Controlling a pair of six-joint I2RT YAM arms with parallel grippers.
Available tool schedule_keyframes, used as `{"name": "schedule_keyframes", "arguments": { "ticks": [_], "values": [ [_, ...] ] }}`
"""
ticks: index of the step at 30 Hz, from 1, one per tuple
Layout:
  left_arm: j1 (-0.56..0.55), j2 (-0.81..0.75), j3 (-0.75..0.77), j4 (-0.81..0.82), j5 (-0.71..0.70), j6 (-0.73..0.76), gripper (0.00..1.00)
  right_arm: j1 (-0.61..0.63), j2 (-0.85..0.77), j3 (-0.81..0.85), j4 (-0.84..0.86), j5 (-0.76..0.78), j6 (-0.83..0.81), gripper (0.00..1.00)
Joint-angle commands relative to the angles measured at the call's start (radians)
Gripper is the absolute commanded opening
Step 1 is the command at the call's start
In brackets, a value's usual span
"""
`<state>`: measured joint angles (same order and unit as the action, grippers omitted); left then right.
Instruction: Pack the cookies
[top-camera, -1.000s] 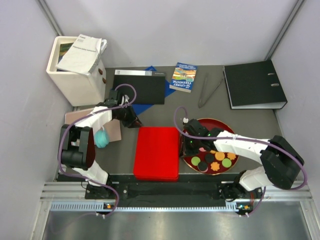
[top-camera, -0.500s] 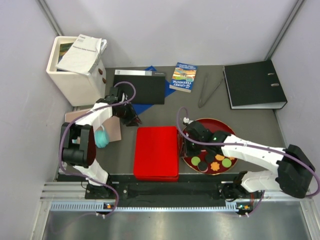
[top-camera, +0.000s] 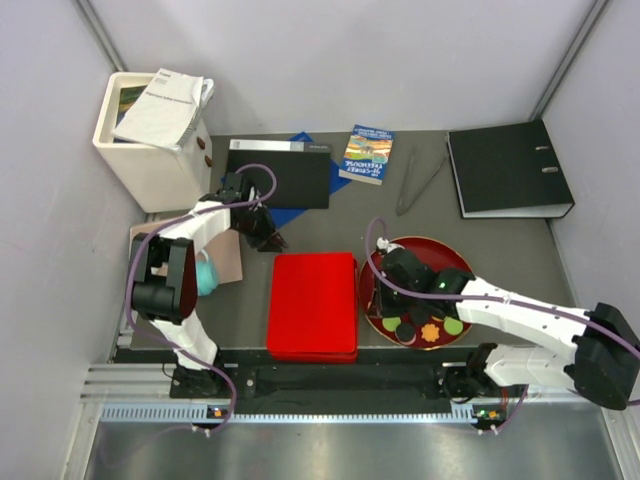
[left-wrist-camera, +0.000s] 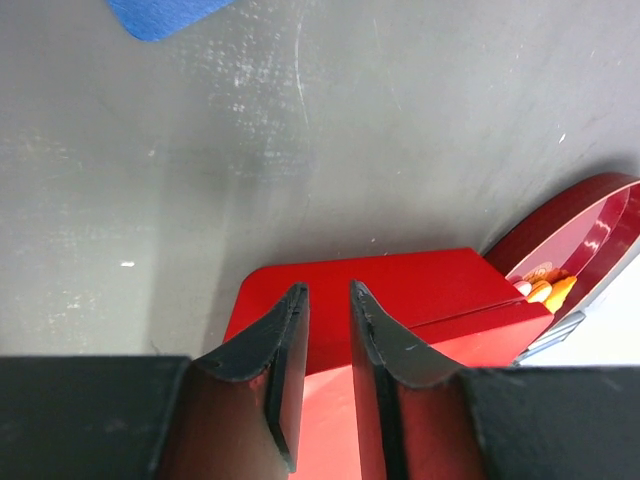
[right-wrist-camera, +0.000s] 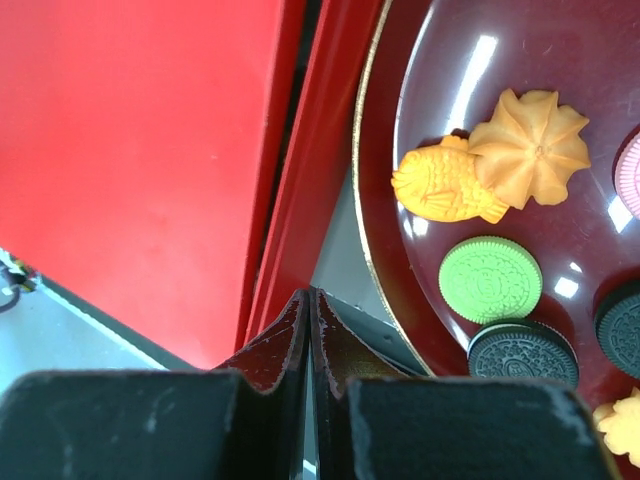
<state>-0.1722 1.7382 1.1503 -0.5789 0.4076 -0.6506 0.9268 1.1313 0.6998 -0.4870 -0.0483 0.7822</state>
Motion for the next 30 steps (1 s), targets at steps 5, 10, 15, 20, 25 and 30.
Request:
{"name": "schedule_keyframes", "arguments": {
  "ticks": [5,10,15,20,25,30],
  "values": [
    [-0.035,-0.02,-0.038,0.03,0.037,0.02,0.25,0.012,0.113,0.006,0.057,-0.038,-0.003,0.0],
    [-0.052,-0.023,-0.035,0.014,0.053,0.025,0.22,0.012,0.183,0.044,0.079,-0.065,-0.017,0.0],
    [-0.075,-0.025,-0.026,0.002,0.066,0.026,0.19,0.014,0.22,0.104,0.084,-0.078,-0.035,0.0],
    [-0.101,-0.026,-0.027,0.001,0.073,0.026,0.15,0.012,0.237,0.135,0.097,-0.087,-0.037,0.0],
    [-0.105,-0.022,-0.032,-0.001,0.071,0.029,0.12,0.012,0.239,0.155,0.084,-0.07,-0.037,0.0],
    [-0.105,-0.005,-0.026,0.004,0.074,0.029,0.11,0.014,0.208,0.178,0.035,-0.01,-0.058,0.0]
  ]
}}
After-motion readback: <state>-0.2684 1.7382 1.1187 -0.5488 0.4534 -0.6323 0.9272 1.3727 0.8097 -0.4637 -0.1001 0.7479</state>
